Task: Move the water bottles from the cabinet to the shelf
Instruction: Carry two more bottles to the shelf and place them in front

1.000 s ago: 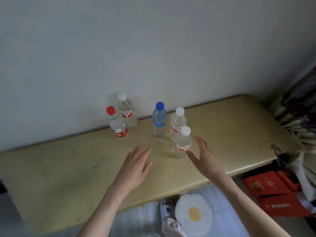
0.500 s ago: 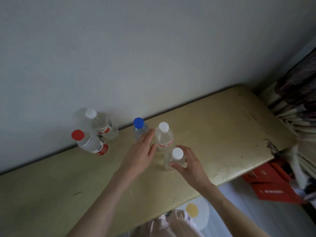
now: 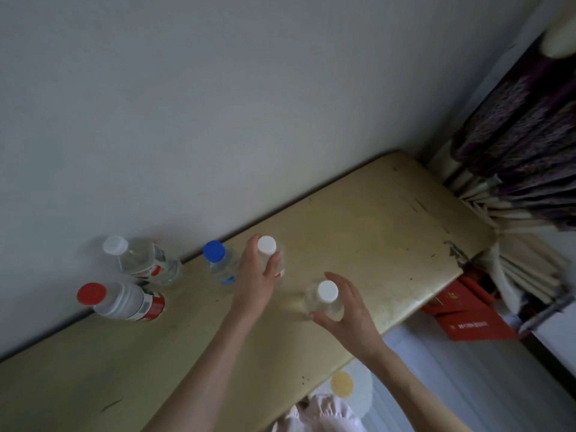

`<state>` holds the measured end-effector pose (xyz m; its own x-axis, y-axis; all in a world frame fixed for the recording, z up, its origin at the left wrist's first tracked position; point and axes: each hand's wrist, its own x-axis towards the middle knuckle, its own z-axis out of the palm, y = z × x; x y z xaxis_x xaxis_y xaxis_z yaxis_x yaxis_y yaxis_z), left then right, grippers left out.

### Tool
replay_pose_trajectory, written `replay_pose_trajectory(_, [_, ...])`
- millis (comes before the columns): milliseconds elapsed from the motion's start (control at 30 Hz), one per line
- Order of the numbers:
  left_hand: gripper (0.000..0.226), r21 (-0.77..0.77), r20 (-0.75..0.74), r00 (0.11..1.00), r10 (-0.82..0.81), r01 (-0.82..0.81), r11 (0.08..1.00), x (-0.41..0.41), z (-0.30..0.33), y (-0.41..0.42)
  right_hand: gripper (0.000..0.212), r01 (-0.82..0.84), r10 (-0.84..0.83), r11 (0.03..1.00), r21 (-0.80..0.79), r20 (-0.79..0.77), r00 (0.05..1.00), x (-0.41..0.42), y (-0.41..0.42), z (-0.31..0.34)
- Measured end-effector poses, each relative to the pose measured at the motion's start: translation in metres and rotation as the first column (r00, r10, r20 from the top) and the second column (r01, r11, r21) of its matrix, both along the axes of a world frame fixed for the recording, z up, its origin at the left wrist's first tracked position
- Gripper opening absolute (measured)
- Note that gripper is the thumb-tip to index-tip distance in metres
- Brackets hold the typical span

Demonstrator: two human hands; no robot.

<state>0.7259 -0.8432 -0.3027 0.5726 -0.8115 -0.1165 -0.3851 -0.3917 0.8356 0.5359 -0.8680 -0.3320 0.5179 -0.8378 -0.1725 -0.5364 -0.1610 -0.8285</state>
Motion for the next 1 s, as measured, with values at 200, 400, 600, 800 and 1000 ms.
replay_pose_trajectory(200, [0.040,0.044,-0.079,0.993,-0.083,0.087,0.995,0.011,-0.005,0.002,0.086,-0.034,0.034,0.996,0.082,-0.001,0.999,0.000,-0.004,-0.008])
replay_pose_trajectory(400, [0.030,0.091,0.096,0.985,-0.146,0.137,0.986,0.014,-0.001,0.018,0.073,0.227,-0.246,0.953,0.203,0.073,0.967,0.000,0.002,-0.002])
replay_pose_trajectory(600, [0.029,-0.031,0.119,0.967,-0.226,0.231,0.972,0.005,0.041,0.053,0.052,0.368,-0.442,0.888,0.277,0.283,0.851,-0.026,0.025,0.055])
replay_pose_trajectory(800, [0.014,-0.208,-0.233,0.931,-0.282,0.236,0.949,-0.031,0.091,0.093,0.073,0.521,-0.658,0.753,0.402,0.463,0.593,-0.057,0.102,0.089])
replay_pose_trajectory(1000, [0.019,-0.335,-0.305,0.830,-0.467,0.366,0.868,-0.082,0.092,0.152,0.071,0.688,-0.801,0.580,0.436,0.456,0.387,-0.104,0.217,0.090])
